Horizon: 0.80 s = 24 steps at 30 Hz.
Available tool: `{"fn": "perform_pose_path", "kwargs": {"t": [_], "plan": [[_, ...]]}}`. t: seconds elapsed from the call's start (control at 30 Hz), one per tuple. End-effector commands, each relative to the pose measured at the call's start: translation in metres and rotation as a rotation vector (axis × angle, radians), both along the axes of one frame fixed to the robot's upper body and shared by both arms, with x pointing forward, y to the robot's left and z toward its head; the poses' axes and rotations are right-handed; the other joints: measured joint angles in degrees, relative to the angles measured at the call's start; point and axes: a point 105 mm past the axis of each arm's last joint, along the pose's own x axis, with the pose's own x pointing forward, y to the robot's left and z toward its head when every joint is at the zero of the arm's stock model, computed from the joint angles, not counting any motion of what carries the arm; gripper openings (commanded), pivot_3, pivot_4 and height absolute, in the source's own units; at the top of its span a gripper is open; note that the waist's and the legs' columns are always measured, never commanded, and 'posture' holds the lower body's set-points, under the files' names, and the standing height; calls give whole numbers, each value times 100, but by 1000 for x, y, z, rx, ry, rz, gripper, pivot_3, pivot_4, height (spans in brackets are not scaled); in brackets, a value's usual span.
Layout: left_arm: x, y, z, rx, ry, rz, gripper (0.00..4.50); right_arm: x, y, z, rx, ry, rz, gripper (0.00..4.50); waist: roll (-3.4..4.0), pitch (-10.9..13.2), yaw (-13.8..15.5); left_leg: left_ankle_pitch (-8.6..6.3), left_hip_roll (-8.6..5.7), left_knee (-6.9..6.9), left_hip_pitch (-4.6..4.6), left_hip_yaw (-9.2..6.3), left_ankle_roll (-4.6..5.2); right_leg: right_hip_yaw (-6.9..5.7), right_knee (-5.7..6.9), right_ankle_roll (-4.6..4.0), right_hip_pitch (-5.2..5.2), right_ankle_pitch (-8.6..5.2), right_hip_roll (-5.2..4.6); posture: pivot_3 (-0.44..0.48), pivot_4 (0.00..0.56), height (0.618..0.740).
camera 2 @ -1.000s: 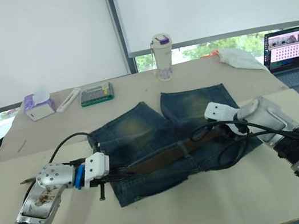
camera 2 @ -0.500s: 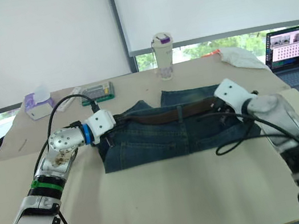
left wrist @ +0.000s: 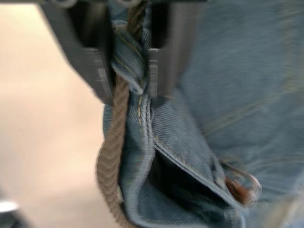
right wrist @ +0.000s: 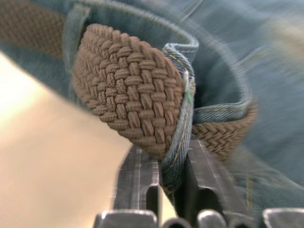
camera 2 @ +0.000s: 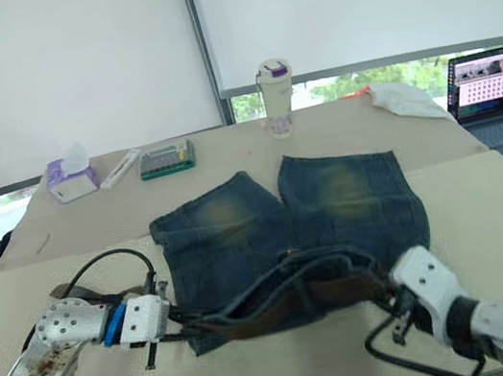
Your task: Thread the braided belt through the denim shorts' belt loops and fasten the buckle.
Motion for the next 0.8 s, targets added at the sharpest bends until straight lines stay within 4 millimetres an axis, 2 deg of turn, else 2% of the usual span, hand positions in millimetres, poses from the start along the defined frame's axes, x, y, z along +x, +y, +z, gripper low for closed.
{"fn": "perform_pose_path", "kwargs": {"t": [0.03,0.1,0.17,0.23,0.3,0.33,0.37,0.4,0.47,0.53,0.6,0.63,0.73,0.8], "plan": [[-4,8,26,-96,284,84,2443,-15,13,13,31,-32,102,2099,-2,2,-26,-1,2,1,3,1,1,1,2,0,1,0,4,0,150,740],[-5,20,37,-126,430,108,3087,-30,11,10,13,26,131,2733,-2,3,-45,-1,2,-2,8,2,1,2,6,0,-2,-1,10,0,150,740],[3,27,51,-185,495,138,3087,-46,6,9,-12,81,154,2733,5,6,-8,-2,-1,-2,11,3,1,-1,10,0,-2,-4,13,0,150,740],[19,25,64,-255,504,177,3087,-50,4,19,49,67,132,2733,-12,14,6,-2,-3,-5,18,2,1,-8,9,3,1,-7,13,0,150,740],[52,11,74,-348,448,272,3087,-47,9,35,132,16,137,2733,-26,19,15,-1,-2,-1,22,2,0,-6,6,0,14,-5,12,0,150,740],[69,-2,69,-336,392,318,3087,-46,13,42,180,-5,148,2733,-38,31,50,-1,-4,2,43,-1,0,-8,-1,-2,48,-4,6,0,150,740],[82,-14,57,-275,349,356,2543,-45,17,48,224,-14,158,2212,-43,32,66,-5,-3,4,74,-1,1,-9,-14,-1,88,-4,5,0,150,740],[88,-21,48,-223,316,372,2311,-44,19,52,251,-15,163,1957,-47,31,78,-9,-5,2,89,0,4,-8,-19,-1,102,-5,2,0,150,740],[99,-41,28,-158,261,372,1573,-41,22,59,283,-19,169,1222,-47,30,78,-22,-3,0,90,2,5,-2,-35,0,109,-5,7,0,150,740],[108,-53,13,-96,204,381,932,-39,23,62,268,-22,168,563,-46,30,71,-5,-3,-1,84,7,-32,9,-40,2,99,-6,6,0,150,740],[110,-65,-4,-23,147,333,252,-39,24,64,244,-18,180,0,-56,37,45,-4,0,-3,70,11,-33,15,-39,2,85,-6,7,0,150,740],[105,-74,-10,-1,128,277,16,-33,21,67,213,-43,160,0,-62,40,37,-4,5,-3,65,11,-34,14,-40,2,83,-6,8,0,150,740],[87,-87,-16,14,117,119,16,-14,13,72,105,-127,99,0,-66,41,43,-5,8,-3,66,13,-32,15,-54,2,88,-5,3,0,150,740],[54,-85,-5,-26,173,-84,16,4,9,72,-4,-171,77,0,-66,42,21,-8,8,-2,66,19,-27,17,-54,3,88,-5,-2,0,150,740]]}}
